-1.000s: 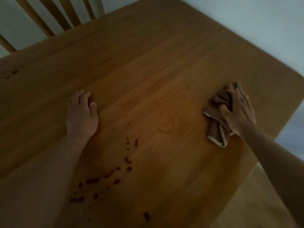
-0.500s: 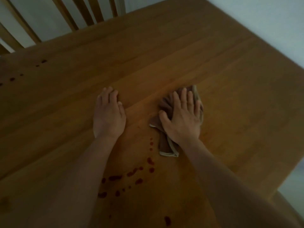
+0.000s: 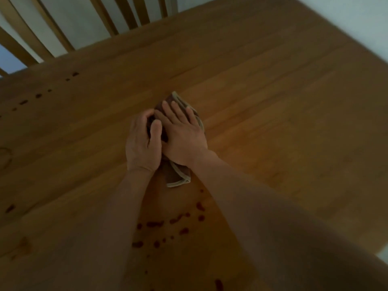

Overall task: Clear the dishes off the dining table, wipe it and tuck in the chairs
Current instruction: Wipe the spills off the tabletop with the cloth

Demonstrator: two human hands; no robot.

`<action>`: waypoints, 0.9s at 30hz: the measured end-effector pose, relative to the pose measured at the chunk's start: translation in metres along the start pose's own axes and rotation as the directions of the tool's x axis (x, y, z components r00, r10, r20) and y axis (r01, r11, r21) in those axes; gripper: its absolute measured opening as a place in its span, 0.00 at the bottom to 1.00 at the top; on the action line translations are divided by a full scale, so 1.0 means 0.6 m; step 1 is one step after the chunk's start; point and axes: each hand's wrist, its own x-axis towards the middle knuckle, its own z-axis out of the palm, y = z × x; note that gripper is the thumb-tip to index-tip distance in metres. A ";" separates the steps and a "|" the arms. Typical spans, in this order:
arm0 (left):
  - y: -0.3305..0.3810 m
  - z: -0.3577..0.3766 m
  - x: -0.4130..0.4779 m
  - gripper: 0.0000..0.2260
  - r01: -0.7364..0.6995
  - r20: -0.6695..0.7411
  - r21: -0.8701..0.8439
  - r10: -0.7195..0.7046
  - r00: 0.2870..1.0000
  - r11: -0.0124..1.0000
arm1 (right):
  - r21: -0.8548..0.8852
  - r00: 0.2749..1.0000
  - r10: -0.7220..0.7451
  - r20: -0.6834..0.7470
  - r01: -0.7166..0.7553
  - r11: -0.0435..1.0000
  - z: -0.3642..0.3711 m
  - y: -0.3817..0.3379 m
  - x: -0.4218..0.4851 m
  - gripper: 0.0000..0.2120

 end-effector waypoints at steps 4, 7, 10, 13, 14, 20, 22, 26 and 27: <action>-0.003 0.002 -0.001 0.19 -0.004 0.047 0.128 -0.002 0.999 0.992 | -0.001 0.998 0.047 -0.043 -0.047 0.999 -0.006 0.033 -0.048 0.31; 0.000 0.001 -0.003 0.15 -0.017 0.066 0.197 0.005 0.998 0.980 | -0.029 0.989 0.130 -0.077 -0.133 0.991 -0.018 0.069 -0.091 0.31; 0.004 -0.004 -0.007 0.15 0.001 0.079 0.216 -0.018 0.997 0.976 | -0.023 0.971 0.219 -0.096 -0.222 0.975 -0.033 0.111 -0.141 0.31; 0.008 -0.007 -0.010 0.15 -0.001 0.096 0.205 -0.020 0.995 0.979 | 0.035 0.933 0.329 -0.143 -0.328 0.944 -0.049 0.144 -0.201 0.32; 0.008 -0.009 -0.010 0.15 -0.005 0.106 0.211 -0.018 0.994 0.977 | 0.072 0.910 0.383 -0.161 -0.376 0.924 -0.054 0.153 -0.223 0.33; -0.011 -0.039 -0.033 0.15 -0.142 0.278 0.258 0.067 0.958 0.956 | 0.198 0.740 0.636 -0.219 -0.605 0.772 -0.066 0.174 -0.359 0.37; -0.029 -0.057 -0.049 0.16 -0.223 0.351 0.241 0.130 0.927 0.945 | 0.207 0.684 0.692 -0.233 -0.660 0.722 -0.062 0.156 -0.393 0.34; -0.050 -0.075 -0.060 0.17 -0.319 0.441 0.248 0.186 0.878 0.915 | 0.203 0.519 0.832 -0.197 -0.808 0.553 -0.031 0.090 -0.411 0.36; -0.049 -0.074 -0.062 0.18 -0.326 0.445 0.261 0.187 0.876 0.909 | 0.199 0.507 0.841 -0.191 -0.819 0.539 -0.021 0.072 -0.402 0.38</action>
